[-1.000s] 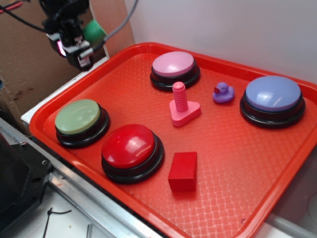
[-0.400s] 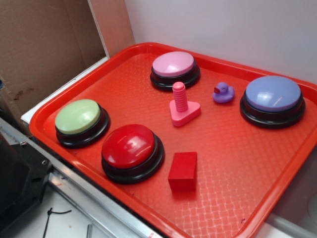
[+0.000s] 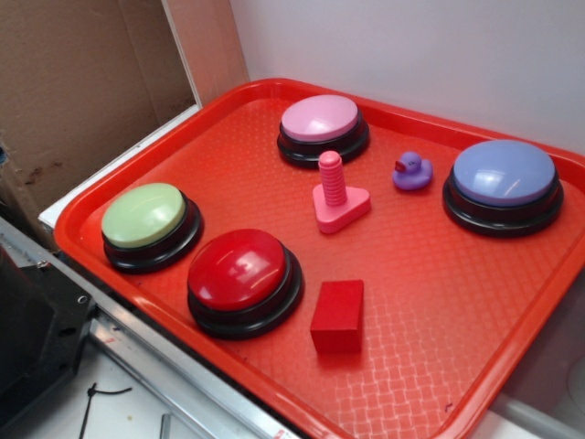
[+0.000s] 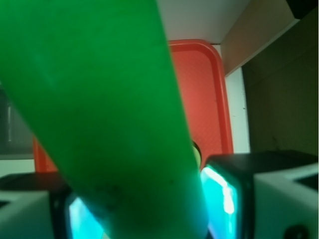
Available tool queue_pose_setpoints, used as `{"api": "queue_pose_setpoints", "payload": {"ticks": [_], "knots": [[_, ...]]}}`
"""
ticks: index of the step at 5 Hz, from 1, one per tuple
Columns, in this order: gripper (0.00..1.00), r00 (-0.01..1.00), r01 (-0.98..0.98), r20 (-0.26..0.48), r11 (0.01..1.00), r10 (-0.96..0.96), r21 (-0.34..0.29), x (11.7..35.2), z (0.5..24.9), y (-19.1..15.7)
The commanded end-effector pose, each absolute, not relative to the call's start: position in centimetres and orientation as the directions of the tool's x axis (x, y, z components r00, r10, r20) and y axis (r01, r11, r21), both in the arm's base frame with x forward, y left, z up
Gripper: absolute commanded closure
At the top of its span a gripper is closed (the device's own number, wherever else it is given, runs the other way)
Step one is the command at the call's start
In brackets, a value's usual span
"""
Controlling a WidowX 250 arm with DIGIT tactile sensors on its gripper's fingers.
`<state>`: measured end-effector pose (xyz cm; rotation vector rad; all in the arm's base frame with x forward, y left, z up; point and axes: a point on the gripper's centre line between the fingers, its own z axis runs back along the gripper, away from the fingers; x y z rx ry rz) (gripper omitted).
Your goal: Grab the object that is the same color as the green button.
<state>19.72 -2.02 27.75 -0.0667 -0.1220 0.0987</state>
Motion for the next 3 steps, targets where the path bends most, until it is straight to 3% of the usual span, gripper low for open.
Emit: {"api": "queue_pose_setpoints", "payload": {"ticks": [1, 2, 3], "knots": [[1.0, 0.984, -0.11, 0.132, 0.992, 0.116, -0.054, 21.5, 26.92, -2.72], [1.0, 0.98, -0.147, 0.132, 0.989, 0.15, -0.036, 22.14, 26.33, -2.34], [1.0, 0.972, -0.169, 0.153, 0.983, 0.177, -0.068, 22.32, 26.27, -1.97]]}}
